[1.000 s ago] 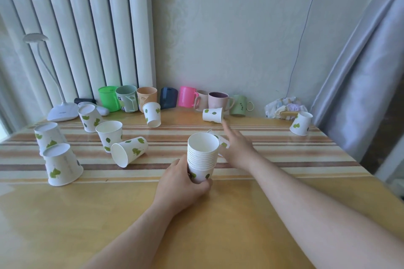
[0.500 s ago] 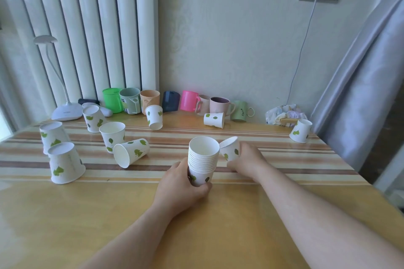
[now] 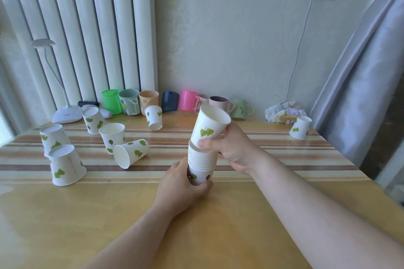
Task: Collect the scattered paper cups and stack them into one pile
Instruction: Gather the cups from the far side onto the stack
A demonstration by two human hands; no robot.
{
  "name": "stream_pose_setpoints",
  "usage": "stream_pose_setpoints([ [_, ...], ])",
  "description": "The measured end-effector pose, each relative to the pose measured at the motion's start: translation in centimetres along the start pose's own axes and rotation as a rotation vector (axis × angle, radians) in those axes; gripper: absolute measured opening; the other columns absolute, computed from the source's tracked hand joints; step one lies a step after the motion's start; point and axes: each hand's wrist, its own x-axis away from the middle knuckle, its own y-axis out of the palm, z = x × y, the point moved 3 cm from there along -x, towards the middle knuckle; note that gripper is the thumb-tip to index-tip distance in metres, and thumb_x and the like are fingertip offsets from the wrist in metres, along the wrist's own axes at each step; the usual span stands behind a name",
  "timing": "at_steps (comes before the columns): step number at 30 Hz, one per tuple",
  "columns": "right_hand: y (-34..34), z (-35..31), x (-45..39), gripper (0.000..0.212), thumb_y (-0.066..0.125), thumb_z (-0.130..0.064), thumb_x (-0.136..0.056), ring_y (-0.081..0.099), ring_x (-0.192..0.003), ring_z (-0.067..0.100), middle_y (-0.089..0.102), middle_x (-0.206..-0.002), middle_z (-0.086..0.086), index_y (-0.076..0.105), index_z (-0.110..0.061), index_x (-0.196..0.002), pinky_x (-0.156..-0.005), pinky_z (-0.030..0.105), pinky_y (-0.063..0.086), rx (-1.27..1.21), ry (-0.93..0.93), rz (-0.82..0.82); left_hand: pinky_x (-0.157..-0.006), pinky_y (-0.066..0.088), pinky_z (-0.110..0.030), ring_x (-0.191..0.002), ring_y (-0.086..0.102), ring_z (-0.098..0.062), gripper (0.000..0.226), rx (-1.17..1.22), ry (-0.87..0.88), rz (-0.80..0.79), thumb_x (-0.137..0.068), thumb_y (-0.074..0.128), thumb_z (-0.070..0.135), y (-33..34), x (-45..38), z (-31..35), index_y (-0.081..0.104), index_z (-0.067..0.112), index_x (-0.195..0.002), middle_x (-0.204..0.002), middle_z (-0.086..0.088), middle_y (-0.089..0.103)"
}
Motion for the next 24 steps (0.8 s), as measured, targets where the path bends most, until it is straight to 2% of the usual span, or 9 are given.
stream_pose_setpoints([
  [3, 0.0, 1.2, 0.3, 0.064, 0.093, -0.012, -0.070, 0.075, -0.118, 0.028, 0.078, -0.127, 0.015, 0.070, -0.010, -0.130, -0.099, 0.046, 0.062, 0.030, 0.024, -0.117, -0.078, 0.053, -0.030, -0.094, 0.061, -0.006, 0.051, 0.026, 0.004, -0.005, -0.071, 0.077, 0.070, 0.0, -0.1, -0.3, 0.061, 0.041, -0.110, -0.097, 0.017, 0.064],
  [6, -1.2, 2.3, 0.2, 0.087, 0.099, -0.025, -0.066, 0.066, -0.129, 0.032, 0.065, -0.145, 0.008, 0.061, -0.033, -0.143, -0.107, 0.056, 0.057, 0.079, 0.077, -0.166, -0.082, 0.054, -0.033, -0.096, 0.061, -0.007, 0.049, 0.057, -0.014, 0.016, -0.074, 0.079, 0.067, 0.2, -0.5, -0.7, 0.064, 0.038, -0.110, -0.099, 0.018, 0.065],
  [8, -2.5, 3.0, -0.1, 0.097, 0.098, -0.026, -0.062, 0.064, -0.118, 0.028, 0.057, -0.148, 0.008, 0.055, -0.042, -0.147, -0.106, 0.047, 0.056, 0.069, 0.140, -0.177, -0.083, 0.054, -0.034, -0.097, 0.061, -0.010, 0.047, 0.056, -0.038, 0.047, -0.074, 0.077, 0.069, 0.4, -0.7, -1.1, 0.064, 0.037, -0.107, -0.098, 0.017, 0.065],
  [11, -4.6, 4.4, -1.5, 0.089, 0.083, -0.005, -0.073, 0.059, -0.103, 0.021, 0.056, -0.142, 0.004, 0.055, -0.041, -0.149, -0.092, 0.040, 0.052, -0.046, 0.248, -0.227, -0.080, 0.047, -0.034, -0.098, 0.056, -0.014, 0.043, 0.027, -0.065, 0.090, -0.079, 0.074, 0.071, 0.5, -0.9, -1.4, 0.058, 0.036, -0.098, -0.094, 0.017, 0.061],
  [14, -7.1, 6.3, -5.4, 0.075, 0.074, 0.007, -0.082, 0.062, -0.101, 0.021, 0.056, -0.147, 0.012, 0.061, -0.033, -0.144, -0.090, 0.039, 0.051, -0.004, 0.288, 0.009, -0.076, 0.038, -0.032, -0.095, 0.051, -0.015, 0.043, -0.006, -0.061, 0.112, -0.083, 0.073, 0.070, 0.6, -0.8, -1.3, 0.052, 0.033, -0.090, -0.087, 0.017, 0.057],
  [16, -8.2, 7.4, -8.2, 0.069, 0.079, -0.005, -0.087, 0.063, -0.103, 0.017, 0.057, -0.145, 0.010, 0.057, -0.031, -0.148, -0.086, 0.032, 0.052, 0.202, 0.289, 0.234, -0.074, 0.038, -0.032, -0.093, 0.050, -0.014, 0.044, -0.001, -0.055, 0.107, -0.083, 0.072, 0.071, 0.6, -0.6, -1.3, 0.049, 0.034, -0.087, -0.083, 0.016, 0.057],
  [18, -8.8, 8.9, -11.4, 0.080, 0.084, -0.020, -0.086, 0.062, -0.113, 0.019, 0.055, -0.147, 0.006, 0.046, -0.030, -0.157, -0.082, 0.030, 0.050, 0.293, 0.258, 0.398, -0.074, 0.039, -0.028, -0.093, 0.049, -0.008, 0.044, 0.016, -0.056, 0.091, -0.081, 0.072, 0.073, 0.8, -0.9, -1.7, 0.048, 0.037, -0.087, -0.082, 0.017, 0.058],
  [21, -9.2, 11.0, -16.1, 0.109, 0.087, -0.033, -0.079, 0.049, -0.144, 0.025, 0.039, -0.166, 0.001, 0.025, -0.036, -0.168, -0.103, 0.034, 0.046, 0.250, 0.235, 0.514, -0.075, 0.038, -0.017, -0.096, 0.049, -0.003, 0.044, 0.031, -0.067, 0.063, -0.078, 0.074, 0.075, 0.9, -1.6, -2.0, 0.046, 0.042, -0.086, -0.083, 0.019, 0.059],
  [24, -9.3, 12.5, -20.3, 0.127, 0.087, -0.045, -0.063, 0.045, -0.145, 0.031, 0.038, -0.166, -0.004, 0.012, -0.053, -0.166, -0.115, 0.046, 0.046, 0.309, 0.258, 0.497, -0.077, 0.037, -0.012, -0.100, 0.048, -0.005, 0.045, 0.021, -0.092, 0.035, -0.076, 0.075, 0.076, 1.1, -1.9, -2.1, 0.042, 0.046, -0.084, -0.082, 0.022, 0.057],
])
